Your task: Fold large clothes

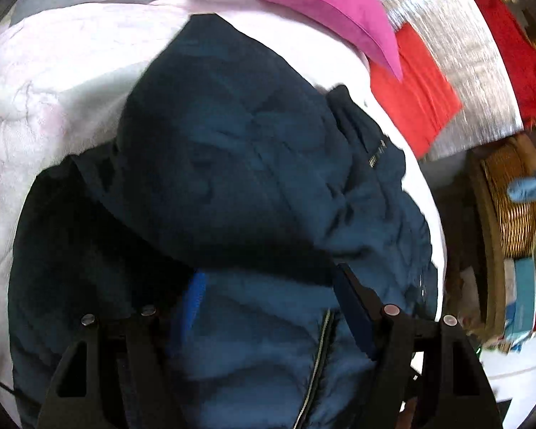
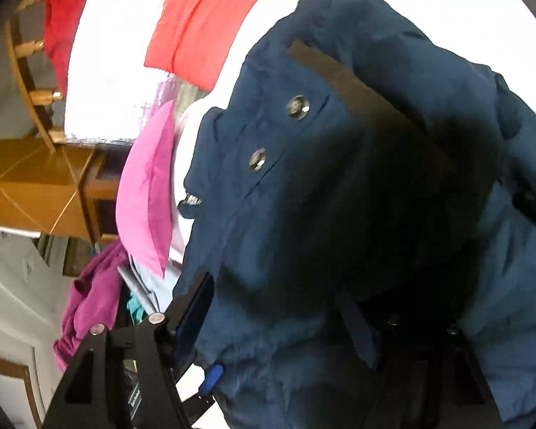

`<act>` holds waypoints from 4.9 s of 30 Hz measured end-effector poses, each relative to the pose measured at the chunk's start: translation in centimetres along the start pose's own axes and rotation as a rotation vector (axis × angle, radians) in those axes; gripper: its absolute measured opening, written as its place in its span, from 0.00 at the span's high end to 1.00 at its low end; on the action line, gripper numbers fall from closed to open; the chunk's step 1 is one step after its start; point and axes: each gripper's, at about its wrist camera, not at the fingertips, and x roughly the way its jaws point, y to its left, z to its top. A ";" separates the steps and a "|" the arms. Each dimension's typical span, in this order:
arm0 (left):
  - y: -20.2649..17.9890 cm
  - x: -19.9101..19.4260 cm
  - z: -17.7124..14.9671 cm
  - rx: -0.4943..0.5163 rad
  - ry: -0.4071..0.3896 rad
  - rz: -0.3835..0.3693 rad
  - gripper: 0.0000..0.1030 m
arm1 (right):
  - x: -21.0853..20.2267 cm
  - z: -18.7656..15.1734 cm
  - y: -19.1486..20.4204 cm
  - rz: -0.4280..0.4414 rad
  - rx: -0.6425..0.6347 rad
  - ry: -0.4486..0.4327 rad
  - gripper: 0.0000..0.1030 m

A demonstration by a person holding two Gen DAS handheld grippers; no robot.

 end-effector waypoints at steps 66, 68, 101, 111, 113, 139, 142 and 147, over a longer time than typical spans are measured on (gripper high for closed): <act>3.1 -2.5 5.0 0.080 -0.164 0.256 0.60 | -5.8 4.8 3.5 -0.275 -0.482 -0.222 0.60; 3.6 -1.9 5.0 0.078 -0.129 0.291 0.52 | -4.2 5.1 2.4 -0.369 -0.482 -0.182 0.60; -4.6 -3.0 -0.1 0.424 -0.203 0.329 0.39 | -3.4 -1.9 7.7 -0.204 -0.691 0.007 0.69; -7.6 2.2 -1.5 0.561 -0.143 0.432 0.33 | 1.9 -1.9 6.6 -0.216 -0.652 0.116 0.71; -8.3 2.0 -1.3 0.582 -0.153 0.441 0.33 | -0.1 -1.0 7.4 -0.170 -0.658 0.068 0.71; -8.7 -0.6 -1.7 0.604 -0.296 0.427 0.30 | -5.3 1.2 7.4 -0.131 -0.536 -0.130 0.67; -8.8 -1.5 -2.2 0.615 -0.326 0.430 0.30 | -3.9 -1.0 7.8 -0.139 -0.586 -0.065 0.67; -9.0 -2.5 -2.9 0.629 -0.355 0.437 0.30 | -1.3 -3.4 7.3 -0.203 -0.617 0.040 0.67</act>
